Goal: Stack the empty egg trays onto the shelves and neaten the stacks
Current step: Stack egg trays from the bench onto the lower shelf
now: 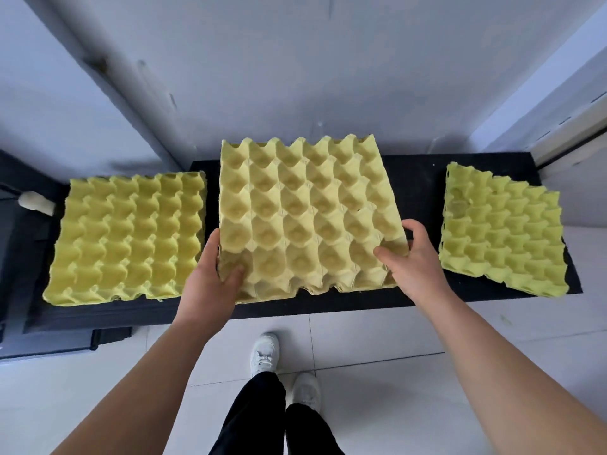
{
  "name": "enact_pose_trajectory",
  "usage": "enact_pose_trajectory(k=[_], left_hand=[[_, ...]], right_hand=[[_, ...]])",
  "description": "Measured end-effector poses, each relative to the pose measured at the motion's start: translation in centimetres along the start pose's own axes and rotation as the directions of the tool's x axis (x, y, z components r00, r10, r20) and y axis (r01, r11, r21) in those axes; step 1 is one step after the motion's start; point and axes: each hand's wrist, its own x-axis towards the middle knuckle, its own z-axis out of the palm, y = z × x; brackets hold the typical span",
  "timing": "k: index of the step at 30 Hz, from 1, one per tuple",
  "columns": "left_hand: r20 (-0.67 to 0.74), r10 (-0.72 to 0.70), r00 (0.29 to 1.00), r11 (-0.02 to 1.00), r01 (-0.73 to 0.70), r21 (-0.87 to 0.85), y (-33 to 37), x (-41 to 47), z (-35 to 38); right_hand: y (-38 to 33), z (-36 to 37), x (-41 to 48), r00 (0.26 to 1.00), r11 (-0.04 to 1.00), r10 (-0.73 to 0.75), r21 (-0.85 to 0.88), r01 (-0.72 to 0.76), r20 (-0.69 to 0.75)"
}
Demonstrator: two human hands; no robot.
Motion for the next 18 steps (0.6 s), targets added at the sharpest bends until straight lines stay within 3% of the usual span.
enact_pose_trajectory(k=[8,18], left_hand=[[-0.202,0.064,0.977,0.998,-0.068,-0.012,4.2,-9.3,-12.1],[-0.450,0.042,0.892,0.992,-0.092,-0.090,3.6,-21.1,-27.0]], right_hand=[[-12.5,-0.4,-8.3,0.971,0.971,-0.234,-0.045,0.236,0.038],[-26.2,5.0,-20.0,0.853,0.855,-0.494,-0.086,0.512,0.167]])
